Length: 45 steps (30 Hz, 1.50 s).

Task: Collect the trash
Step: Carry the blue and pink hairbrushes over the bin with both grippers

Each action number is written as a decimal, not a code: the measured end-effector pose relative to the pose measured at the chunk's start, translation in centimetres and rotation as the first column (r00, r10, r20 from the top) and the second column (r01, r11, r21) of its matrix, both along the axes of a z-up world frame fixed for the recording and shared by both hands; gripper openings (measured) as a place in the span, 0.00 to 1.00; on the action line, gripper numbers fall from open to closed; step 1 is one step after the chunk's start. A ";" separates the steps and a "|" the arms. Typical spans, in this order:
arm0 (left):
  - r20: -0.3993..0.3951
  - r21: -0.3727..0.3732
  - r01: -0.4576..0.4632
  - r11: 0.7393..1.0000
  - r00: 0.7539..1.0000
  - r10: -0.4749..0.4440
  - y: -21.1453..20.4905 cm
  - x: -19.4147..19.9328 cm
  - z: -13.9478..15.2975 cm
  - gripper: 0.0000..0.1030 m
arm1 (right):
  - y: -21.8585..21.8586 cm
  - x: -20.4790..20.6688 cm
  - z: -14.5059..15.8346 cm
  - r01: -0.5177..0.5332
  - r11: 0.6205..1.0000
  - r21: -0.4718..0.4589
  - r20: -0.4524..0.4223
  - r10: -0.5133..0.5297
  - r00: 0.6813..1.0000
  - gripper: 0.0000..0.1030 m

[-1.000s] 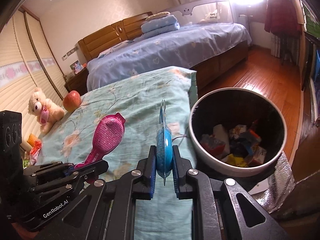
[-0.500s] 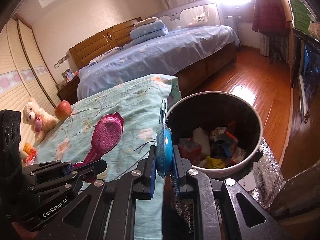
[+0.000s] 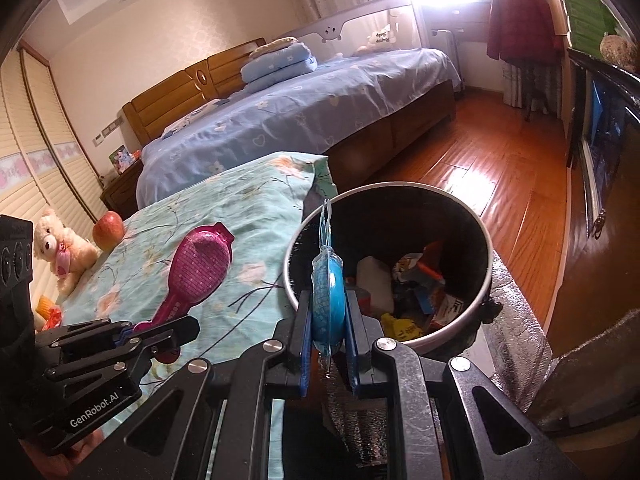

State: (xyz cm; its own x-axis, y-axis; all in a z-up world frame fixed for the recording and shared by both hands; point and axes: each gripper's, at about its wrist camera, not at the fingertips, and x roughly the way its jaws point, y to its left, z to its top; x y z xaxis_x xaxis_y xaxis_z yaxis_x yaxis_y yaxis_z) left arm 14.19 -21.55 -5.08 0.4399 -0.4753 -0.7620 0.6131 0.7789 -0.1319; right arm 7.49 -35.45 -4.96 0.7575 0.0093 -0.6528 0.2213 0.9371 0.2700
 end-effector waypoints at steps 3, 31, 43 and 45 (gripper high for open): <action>-0.003 0.003 0.009 1.000 1.000 -0.009 -0.6 0.2 -0.1 0.04 | -0.4 0.1 -0.1 0.012 1.000 0.002 -0.002 -0.012 1.000 0.14; 0.006 0.037 0.039 0.999 0.999 -0.039 -5.5 2.5 0.0 0.04 | -4.3 2.0 -0.2 0.066 0.998 -0.018 -0.009 -0.066 0.998 0.14; 0.002 0.048 0.043 0.998 0.999 -0.044 -7.0 3.4 -0.3 0.04 | -5.6 3.0 -0.6 0.078 0.997 -0.009 -0.022 -0.078 0.997 0.14; -0.001 0.051 0.043 0.998 0.999 -0.043 -7.2 3.6 -0.4 0.04 | -5.7 3.1 -0.7 0.079 0.997 -0.008 -0.024 -0.079 0.997 0.14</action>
